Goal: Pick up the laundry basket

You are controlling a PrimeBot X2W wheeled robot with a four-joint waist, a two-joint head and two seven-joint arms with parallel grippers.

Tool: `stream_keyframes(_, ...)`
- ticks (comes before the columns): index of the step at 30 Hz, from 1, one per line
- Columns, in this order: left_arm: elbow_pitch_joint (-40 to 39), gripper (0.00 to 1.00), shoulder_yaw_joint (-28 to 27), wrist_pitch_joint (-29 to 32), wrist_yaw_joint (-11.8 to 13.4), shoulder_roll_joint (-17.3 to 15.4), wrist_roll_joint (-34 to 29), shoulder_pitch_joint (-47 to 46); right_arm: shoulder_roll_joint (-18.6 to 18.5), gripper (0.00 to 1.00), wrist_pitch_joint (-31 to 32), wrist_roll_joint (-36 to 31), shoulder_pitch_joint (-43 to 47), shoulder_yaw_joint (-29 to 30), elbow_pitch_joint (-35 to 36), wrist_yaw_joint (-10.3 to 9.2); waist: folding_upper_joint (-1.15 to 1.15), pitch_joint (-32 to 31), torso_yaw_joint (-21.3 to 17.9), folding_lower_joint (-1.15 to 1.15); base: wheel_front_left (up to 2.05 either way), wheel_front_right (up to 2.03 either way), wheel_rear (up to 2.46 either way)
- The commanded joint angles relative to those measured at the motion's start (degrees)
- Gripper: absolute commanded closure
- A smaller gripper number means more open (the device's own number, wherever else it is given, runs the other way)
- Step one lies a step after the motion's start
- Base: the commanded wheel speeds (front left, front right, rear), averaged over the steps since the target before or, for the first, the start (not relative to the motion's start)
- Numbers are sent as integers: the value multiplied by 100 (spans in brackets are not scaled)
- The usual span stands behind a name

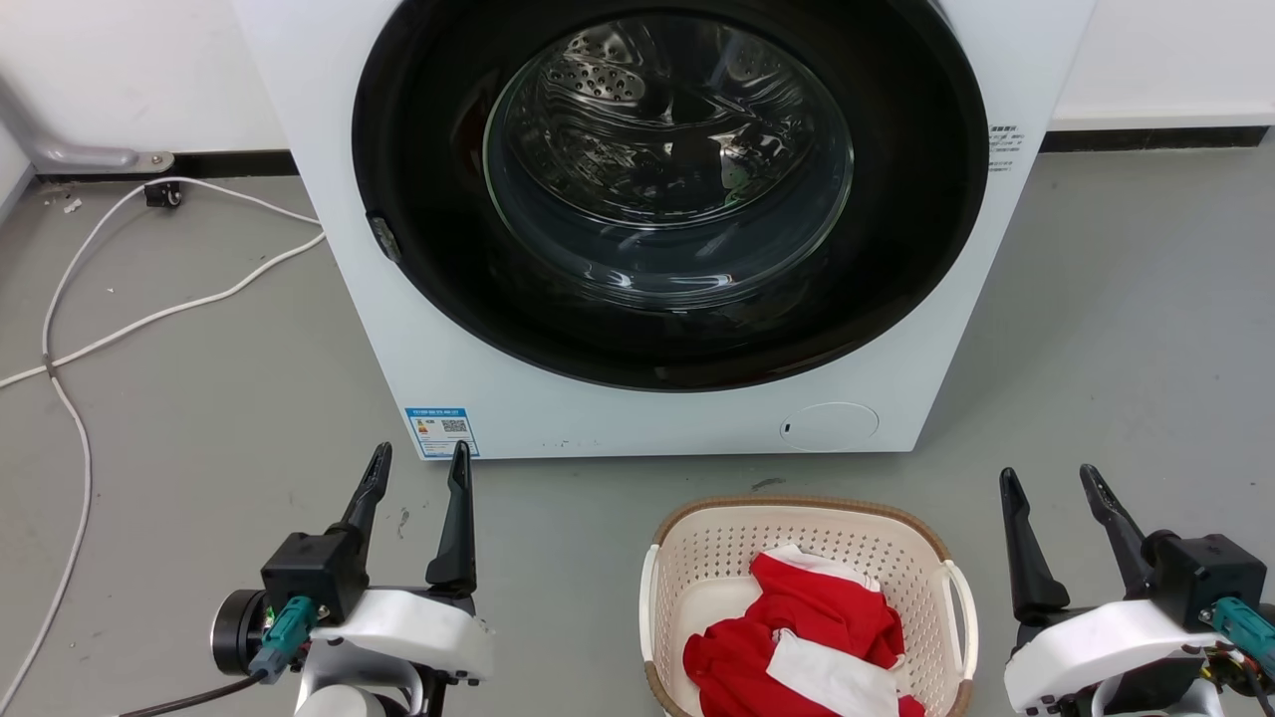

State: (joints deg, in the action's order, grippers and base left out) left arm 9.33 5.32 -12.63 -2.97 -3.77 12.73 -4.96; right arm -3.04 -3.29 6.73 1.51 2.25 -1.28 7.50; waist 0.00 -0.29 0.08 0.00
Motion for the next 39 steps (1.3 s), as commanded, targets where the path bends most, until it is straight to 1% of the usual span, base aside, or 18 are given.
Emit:
stream_keyframes(1,-19,0,22,-55,31,-16,-147,16,16,0,-45,-157,59,-11,54,-2,0,1,6,0,0,0,0)
stream_keyframes(22,28,0,127,-271,152,27,-902,110,26,0,-189,-867,90,14,36,-2,0,-10,65,0,0,0,0)
stream_keyframes(39,62,0,131,-258,186,53,-808,115,25,0,-216,-737,65,57,-41,-2,0,31,72,0,0,0,0)
